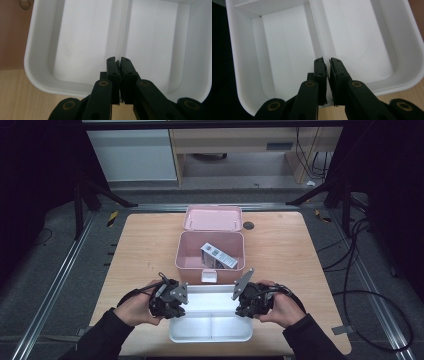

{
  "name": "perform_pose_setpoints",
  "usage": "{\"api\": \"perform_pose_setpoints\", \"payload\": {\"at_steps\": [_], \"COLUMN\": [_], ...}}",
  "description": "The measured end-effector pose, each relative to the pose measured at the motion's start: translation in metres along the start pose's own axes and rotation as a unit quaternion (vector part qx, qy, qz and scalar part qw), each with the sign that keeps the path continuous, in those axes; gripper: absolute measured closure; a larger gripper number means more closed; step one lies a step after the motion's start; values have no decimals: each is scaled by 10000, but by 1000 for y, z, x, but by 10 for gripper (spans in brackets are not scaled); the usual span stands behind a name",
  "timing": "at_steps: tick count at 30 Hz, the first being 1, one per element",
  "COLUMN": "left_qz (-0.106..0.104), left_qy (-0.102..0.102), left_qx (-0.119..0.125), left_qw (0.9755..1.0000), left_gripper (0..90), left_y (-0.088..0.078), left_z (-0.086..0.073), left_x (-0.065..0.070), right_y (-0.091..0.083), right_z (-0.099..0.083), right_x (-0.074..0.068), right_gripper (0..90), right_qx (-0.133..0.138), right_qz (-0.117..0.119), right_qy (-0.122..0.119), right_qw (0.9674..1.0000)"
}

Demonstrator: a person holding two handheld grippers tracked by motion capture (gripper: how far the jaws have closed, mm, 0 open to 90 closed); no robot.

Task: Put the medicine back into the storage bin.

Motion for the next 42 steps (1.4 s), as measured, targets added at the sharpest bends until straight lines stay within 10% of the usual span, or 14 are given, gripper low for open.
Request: {"api": "perform_pose_setpoints", "payload": {"at_steps": [20,31,42], "left_qz": [278,250,467], "left_qy": [263,311,328], "left_qx": [340,500,149], "left_qw": [9987,9979,9983], "left_gripper": [877,878,870], "left_y": [-78,-86,-77], "left_z": [44,57,68], "left_x": [-60,-100,-149], "right_y": [-77,-89,-81], "right_z": [39,47,52], "right_x": [60,98,142], "right_gripper": [845,849,853], "right_qx": [407,521,405], "right_qz": [-382,-588,-748], "right_qy": [-272,-425,-416], "right_qw": [9981,9960,9955]}}
Point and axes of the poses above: each handheld gripper's, and its own axes: y roughly forward along the jaws, z roughly out of its top, x roughly to its right, the point moved 6 cm from there along y, roughly forward along the jaws, and after that the axes turned 6 degrees about -y, right-handed, at the moved point
